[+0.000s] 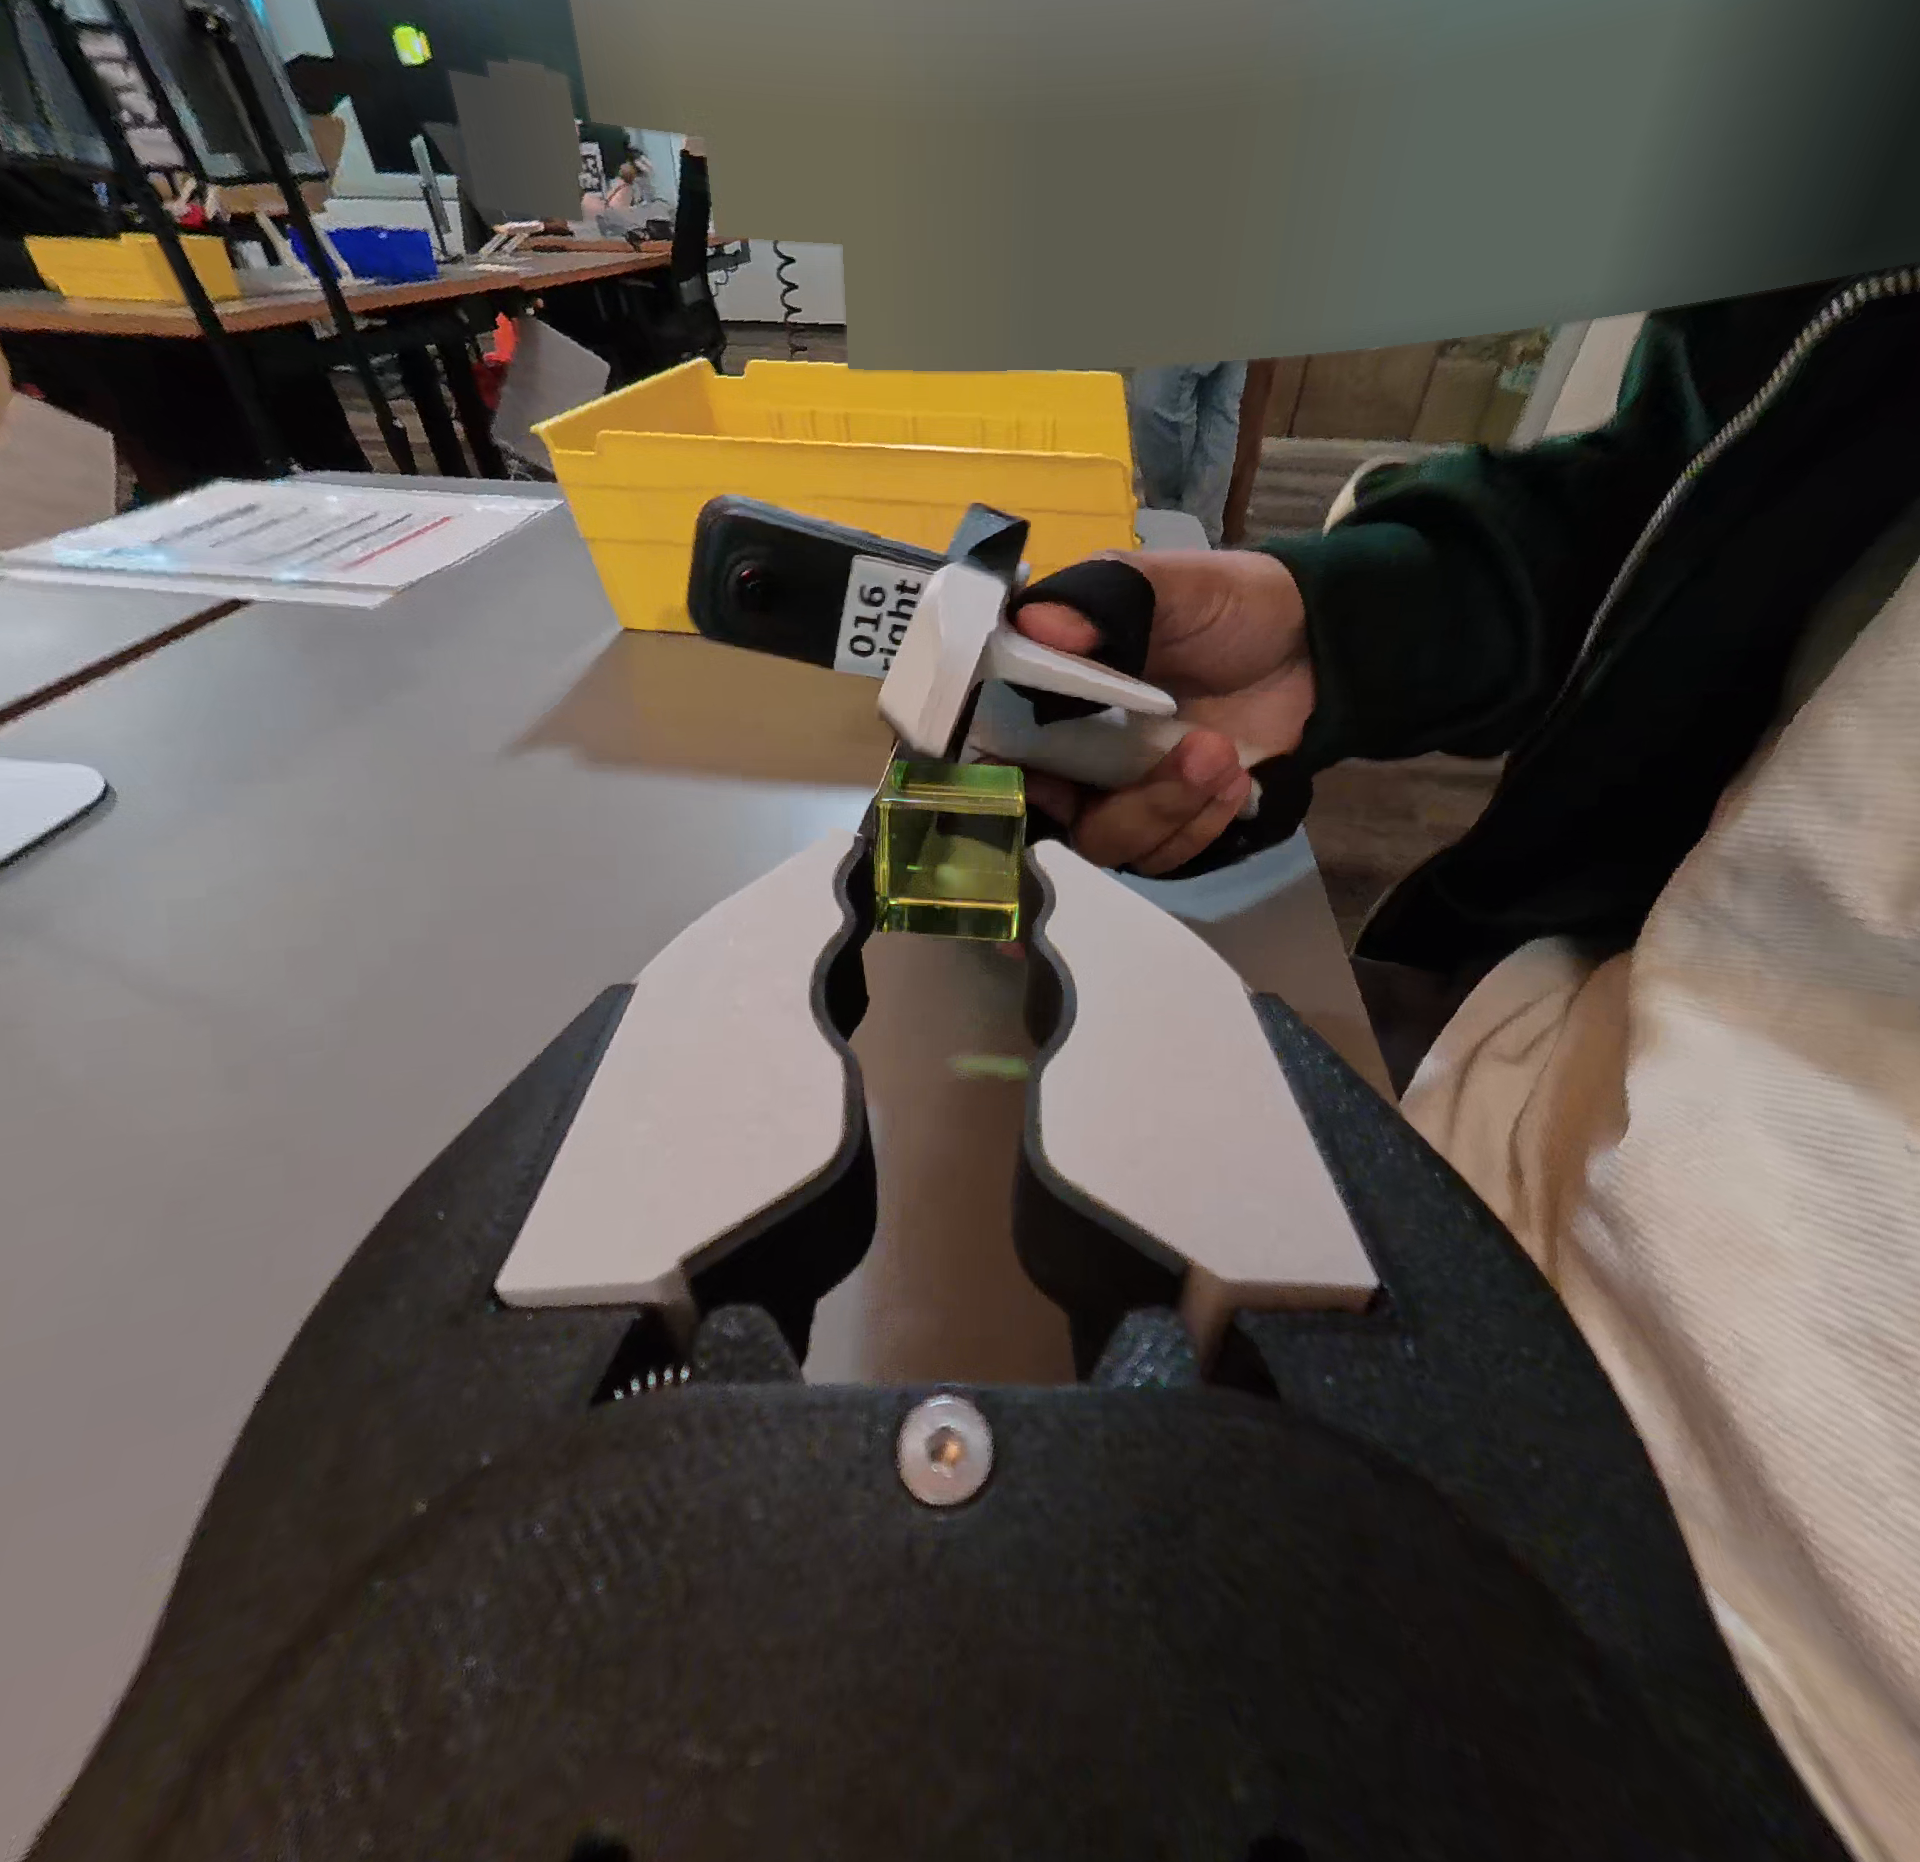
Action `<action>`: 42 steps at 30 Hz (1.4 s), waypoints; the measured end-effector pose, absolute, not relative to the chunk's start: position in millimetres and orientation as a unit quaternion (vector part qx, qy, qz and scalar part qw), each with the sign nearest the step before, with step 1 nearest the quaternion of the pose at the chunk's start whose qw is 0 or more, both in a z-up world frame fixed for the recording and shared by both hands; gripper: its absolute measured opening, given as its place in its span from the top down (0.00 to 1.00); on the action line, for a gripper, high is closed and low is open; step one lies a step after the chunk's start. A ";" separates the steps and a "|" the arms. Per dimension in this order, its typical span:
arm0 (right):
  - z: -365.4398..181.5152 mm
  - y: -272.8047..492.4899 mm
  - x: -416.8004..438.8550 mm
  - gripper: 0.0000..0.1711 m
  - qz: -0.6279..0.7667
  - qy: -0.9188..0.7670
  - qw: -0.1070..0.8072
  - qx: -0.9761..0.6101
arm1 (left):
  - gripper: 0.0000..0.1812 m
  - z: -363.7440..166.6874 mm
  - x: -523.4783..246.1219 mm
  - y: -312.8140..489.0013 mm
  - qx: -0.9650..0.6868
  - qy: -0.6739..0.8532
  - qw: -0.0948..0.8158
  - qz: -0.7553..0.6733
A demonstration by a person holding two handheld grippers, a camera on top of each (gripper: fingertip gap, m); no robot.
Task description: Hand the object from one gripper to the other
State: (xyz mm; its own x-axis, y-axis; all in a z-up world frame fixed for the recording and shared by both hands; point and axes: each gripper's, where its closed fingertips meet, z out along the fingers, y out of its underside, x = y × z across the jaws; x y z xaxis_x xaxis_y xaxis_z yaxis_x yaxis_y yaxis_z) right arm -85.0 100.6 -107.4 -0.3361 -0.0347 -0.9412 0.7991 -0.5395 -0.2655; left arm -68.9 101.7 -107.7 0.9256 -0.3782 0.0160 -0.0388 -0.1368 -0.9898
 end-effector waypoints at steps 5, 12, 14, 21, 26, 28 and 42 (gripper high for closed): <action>-92.9 126.3 -96.4 0.68 -0.769 0.394 0.165 0.476 | 0.86 -99.8 -89.4 101.5 -0.714 0.004 0.645 -0.273; -89.2 122.0 -96.7 0.70 -0.738 0.526 -0.050 0.418 | 0.86 -98.4 -95.5 101.4 -0.672 -0.079 0.630 -0.382; -90.9 118.7 -95.5 0.72 -0.729 0.544 -0.065 0.411 | 0.86 -97.8 -89.3 102.5 -0.671 -0.076 0.625 -0.391; -95.9 109.5 -92.4 0.75 -0.726 0.550 -0.030 0.412 | 0.86 -100.5 -81.3 105.0 -0.666 -0.089 0.608 -0.422; -97.8 106.0 -91.3 0.78 -0.718 0.563 -0.034 0.409 | 0.86 -102.8 -78.0 106.1 -0.672 -0.090 0.600 -0.425; -99.1 104.0 -90.9 0.80 -0.715 0.566 -0.029 0.409 | 0.86 -103.3 -76.0 106.4 -0.674 -0.089 0.597 -0.426; -85.8 120.1 -90.6 0.85 -0.739 0.517 0.009 0.431 | 0.79 -99.4 -79.9 108.5 -0.655 -0.096 0.622 -0.418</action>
